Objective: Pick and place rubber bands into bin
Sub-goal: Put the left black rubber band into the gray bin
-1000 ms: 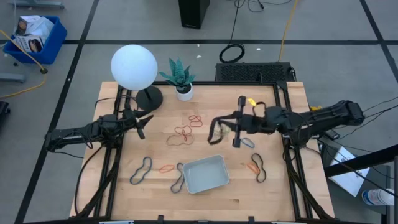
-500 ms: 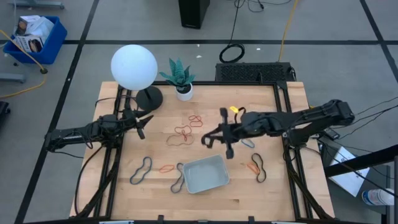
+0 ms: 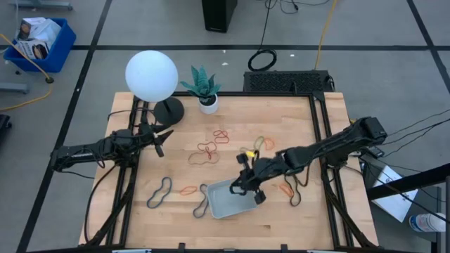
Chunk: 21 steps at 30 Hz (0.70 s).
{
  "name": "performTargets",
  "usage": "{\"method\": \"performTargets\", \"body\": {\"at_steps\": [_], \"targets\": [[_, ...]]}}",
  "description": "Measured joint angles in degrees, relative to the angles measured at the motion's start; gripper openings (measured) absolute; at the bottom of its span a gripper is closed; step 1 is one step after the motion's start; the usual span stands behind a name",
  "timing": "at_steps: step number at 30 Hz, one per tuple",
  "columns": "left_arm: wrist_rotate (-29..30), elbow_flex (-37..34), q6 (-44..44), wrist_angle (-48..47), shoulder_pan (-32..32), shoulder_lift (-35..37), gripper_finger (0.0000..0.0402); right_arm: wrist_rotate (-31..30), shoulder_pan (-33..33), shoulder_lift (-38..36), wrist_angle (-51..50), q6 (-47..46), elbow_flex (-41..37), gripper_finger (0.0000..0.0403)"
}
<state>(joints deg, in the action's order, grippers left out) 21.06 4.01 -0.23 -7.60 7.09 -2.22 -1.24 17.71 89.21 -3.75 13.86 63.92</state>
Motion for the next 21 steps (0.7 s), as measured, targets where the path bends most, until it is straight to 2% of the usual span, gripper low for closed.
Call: {"method": "performTargets", "body": {"at_steps": [10,21], "targets": [[0.02,0.00,-0.43,0.03,0.00,-0.01,0.0124,-0.12,0.79,7.43,5.93,-2.68,-5.40,0.0000],[-0.02,0.00,-1.68,0.06,0.00,0.00,0.0124,-0.12,0.79,10.98,6.05,-2.67,-6.00,0.0007]]}}
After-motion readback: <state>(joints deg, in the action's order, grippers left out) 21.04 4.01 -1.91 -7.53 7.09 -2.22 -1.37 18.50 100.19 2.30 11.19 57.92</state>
